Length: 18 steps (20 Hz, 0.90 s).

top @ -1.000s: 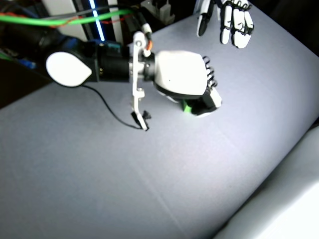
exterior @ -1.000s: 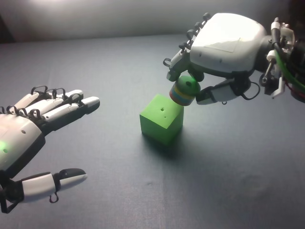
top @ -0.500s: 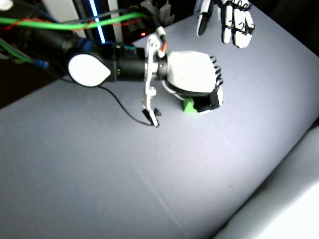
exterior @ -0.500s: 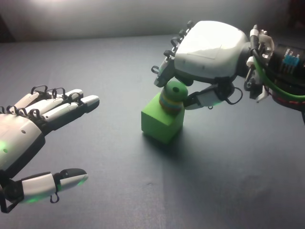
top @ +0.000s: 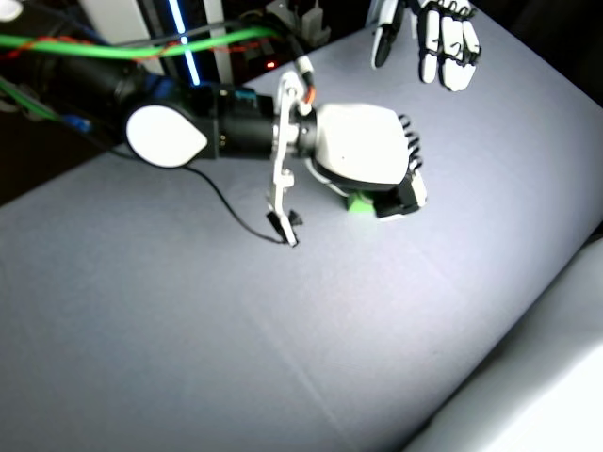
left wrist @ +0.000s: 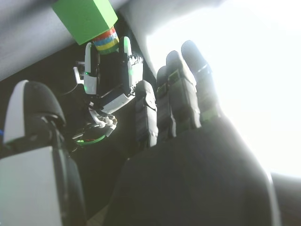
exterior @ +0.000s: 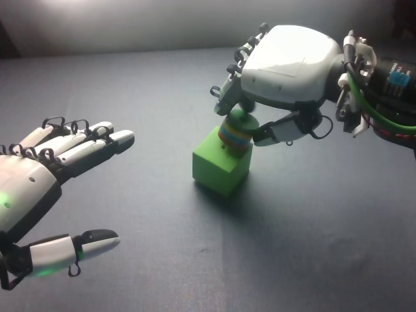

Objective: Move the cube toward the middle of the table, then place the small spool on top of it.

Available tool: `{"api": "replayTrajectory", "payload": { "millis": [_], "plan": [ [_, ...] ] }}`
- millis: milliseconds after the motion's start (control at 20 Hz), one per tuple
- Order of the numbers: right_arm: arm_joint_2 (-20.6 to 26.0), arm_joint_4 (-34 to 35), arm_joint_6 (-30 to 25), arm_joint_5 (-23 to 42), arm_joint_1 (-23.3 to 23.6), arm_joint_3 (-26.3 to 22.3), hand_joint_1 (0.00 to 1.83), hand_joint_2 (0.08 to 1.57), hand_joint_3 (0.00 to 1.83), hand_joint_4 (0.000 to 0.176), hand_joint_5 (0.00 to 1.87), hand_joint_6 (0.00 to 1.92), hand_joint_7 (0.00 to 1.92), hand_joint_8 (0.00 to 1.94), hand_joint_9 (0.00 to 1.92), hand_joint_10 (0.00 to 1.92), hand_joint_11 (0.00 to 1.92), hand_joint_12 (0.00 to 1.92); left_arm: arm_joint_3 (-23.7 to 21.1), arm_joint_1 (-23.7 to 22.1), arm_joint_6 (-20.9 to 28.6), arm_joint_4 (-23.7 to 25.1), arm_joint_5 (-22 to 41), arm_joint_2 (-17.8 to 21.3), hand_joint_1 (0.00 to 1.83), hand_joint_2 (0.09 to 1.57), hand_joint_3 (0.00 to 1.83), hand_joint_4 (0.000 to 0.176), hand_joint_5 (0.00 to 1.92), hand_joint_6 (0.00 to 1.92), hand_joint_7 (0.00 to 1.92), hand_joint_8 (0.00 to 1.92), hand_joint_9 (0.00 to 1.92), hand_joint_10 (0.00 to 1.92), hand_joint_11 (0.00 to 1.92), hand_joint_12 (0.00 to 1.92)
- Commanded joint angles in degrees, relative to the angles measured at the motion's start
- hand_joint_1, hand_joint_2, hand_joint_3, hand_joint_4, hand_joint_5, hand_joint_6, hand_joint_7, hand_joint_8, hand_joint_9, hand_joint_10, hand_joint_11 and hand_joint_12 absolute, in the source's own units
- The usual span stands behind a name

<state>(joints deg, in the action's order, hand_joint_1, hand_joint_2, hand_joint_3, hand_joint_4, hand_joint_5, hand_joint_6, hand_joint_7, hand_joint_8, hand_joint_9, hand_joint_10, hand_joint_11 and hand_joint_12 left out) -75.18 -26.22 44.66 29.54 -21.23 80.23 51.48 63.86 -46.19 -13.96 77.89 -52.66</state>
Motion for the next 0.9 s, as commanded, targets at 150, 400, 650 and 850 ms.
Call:
{"api": "replayTrajectory", "payload": {
  "millis": [150, 400, 650, 850],
  "plan": [
    [-0.04, 0.93, 0.02, 5.17, 0.78, 0.03, 1.11, 0.97, 0.00, 0.000, 0.99, 0.16, 1.15, 0.00, 1.17, 0.06, 0.74, 1.02, 0.32, -0.12, 0.46, 0.75, 7.17, -0.25, 0.92, 1.02, 0.00, 0.095, 0.30, 0.00, 0.25, 0.00, 0.31, 0.01, 0.00, 0.79],
    [-0.18, 0.94, 0.02, 5.85, 0.79, -0.86, 1.11, 0.94, 0.00, 0.000, 0.89, 0.00, 1.05, 0.00, 1.10, 0.01, 0.65, 1.03, 0.41, -0.15, 0.52, 0.67, 7.30, -0.47, 0.82, 1.04, 0.00, 0.116, 0.22, 0.00, 0.16, 0.00, 0.22, 0.00, 0.00, 0.61],
    [-0.23, 0.94, 0.02, 6.02, 0.79, -1.13, 1.08, 0.93, 0.00, 0.000, 0.80, 0.00, 1.02, 0.00, 1.06, 0.00, 0.54, 1.17, 0.48, -0.18, 0.52, 0.64, 7.38, -0.51, 0.83, 1.04, 0.00, 0.101, 0.24, 0.00, 0.18, 0.00, 0.24, 0.00, 0.00, 0.66],
    [-0.30, 0.88, 0.02, 6.08, 0.79, -1.26, 0.96, 0.86, 0.00, 0.154, 0.23, 0.00, 0.35, 0.00, 0.45, 0.00, 0.02, 1.09, 0.51, -0.20, 0.52, 0.60, 7.37, -0.59, 0.84, 1.04, 0.00, 0.103, 0.24, 0.00, 0.19, 0.00, 0.23, 0.00, 0.00, 0.67]
  ]
}}
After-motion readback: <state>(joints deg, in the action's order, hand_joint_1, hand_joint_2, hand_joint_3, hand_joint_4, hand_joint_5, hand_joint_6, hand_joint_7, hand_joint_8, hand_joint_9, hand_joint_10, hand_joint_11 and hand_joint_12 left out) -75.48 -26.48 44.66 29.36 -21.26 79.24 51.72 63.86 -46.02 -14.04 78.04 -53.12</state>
